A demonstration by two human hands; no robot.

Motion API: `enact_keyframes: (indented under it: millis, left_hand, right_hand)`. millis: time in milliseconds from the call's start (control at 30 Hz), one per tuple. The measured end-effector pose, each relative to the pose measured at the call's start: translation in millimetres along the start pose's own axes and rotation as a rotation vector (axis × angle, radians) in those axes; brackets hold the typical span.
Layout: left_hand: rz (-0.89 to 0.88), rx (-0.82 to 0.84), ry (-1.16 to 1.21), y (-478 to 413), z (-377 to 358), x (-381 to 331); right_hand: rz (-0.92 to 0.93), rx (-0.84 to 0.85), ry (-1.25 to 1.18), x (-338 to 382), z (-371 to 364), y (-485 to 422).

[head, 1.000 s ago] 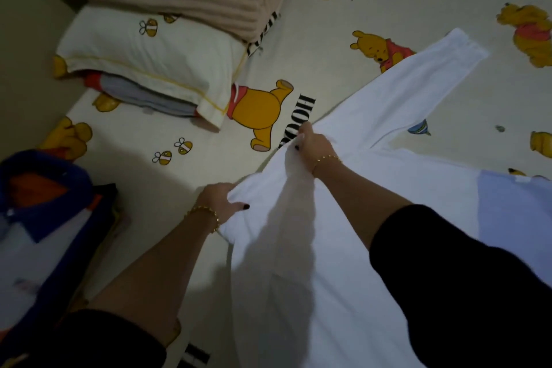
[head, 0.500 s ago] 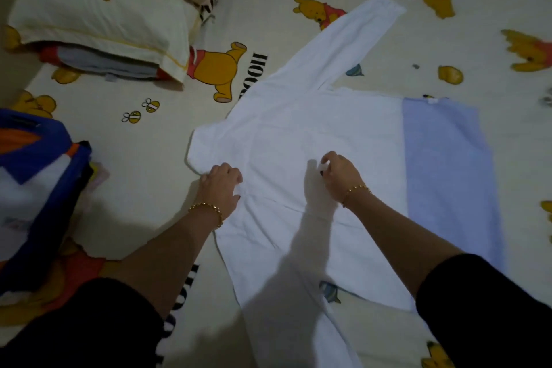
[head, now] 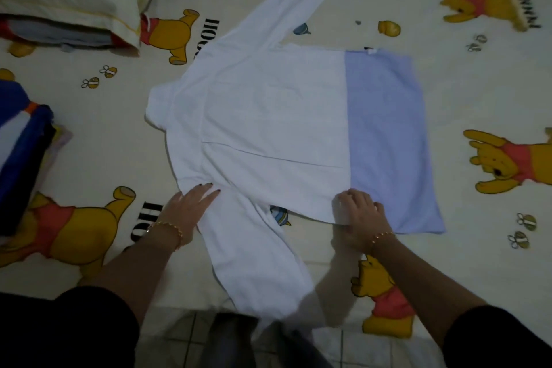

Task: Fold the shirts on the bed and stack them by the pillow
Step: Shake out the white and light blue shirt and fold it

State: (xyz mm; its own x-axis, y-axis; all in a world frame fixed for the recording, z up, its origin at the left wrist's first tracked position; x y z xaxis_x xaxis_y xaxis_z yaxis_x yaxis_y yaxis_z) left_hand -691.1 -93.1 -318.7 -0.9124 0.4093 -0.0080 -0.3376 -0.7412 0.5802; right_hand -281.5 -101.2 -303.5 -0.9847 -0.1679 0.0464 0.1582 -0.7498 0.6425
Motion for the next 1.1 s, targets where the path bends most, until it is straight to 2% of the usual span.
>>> enact_keyframes:
  millis: [167,233,300,467,567,633,700,767,833,933,1033,1100]
  left_hand:
    - [-0.083,-0.163,-0.221,-16,-12,-4]
    - [-0.090,-0.226,-0.267,-28,-11,-2]
    - [-0.086,-0.254,-0.273,-36,-9,-7]
    - [-0.134,-0.218,-0.162,-43,-8,-1]
    - [-0.140,-0.086,-0.193,-32,-15,7]
    - [-0.139,-0.058,-0.201,-23,-20,8]
    - [-0.156,-0.073,-0.146,-13,-26,6]
    - [-0.161,-0.013,-0.085,-1,-23,1]
    - [-0.175,-0.052,-0.011,7,-15,-3]
    - [-0.034,0.042,0.277,1,12,-4]
    - [0.081,-0.096,0.624,-16,47,3]
    - [0.111,-0.157,0.690,-35,73,10]
  right_hand:
    - [-0.107,-0.106,0.009,-4,-28,-1]
    - [-0.139,-0.164,-0.001,-5,-34,-8]
    - [-0.183,-0.151,-0.029,-11,-35,-13]
    - [-0.224,-0.157,-0.034,-26,-36,-17]
    - [-0.207,-0.171,-0.026,-26,-40,-10]
    - [-0.182,-0.173,-0.007,-22,-45,0]
    - [-0.177,-0.117,-0.006,-17,-56,11]
    - [-0.154,-0.072,-0.035,-13,-61,25]
    - [-0.105,-0.106,-0.030,-17,-57,35]
    - [-0.008,-0.044,-0.153,-35,-31,36]
    - [-0.117,0.038,-0.090,-61,13,18]
    - [-0.188,0.120,0.075,-75,43,-3]
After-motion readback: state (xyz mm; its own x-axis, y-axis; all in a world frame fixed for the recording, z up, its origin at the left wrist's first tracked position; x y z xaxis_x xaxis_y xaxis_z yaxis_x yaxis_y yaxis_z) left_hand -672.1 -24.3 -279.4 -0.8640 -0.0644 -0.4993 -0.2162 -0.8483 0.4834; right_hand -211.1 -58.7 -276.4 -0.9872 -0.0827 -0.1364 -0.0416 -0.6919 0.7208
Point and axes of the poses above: each hand's wrist, its own y-axis away from the middle knuckle, its own z-axis out of the back of the hand, x = y × z, the point moved 1 cm from there along -y, towards the middle knuckle, and after that the axes turned 12 degrees about x, right-handed, at the moved point
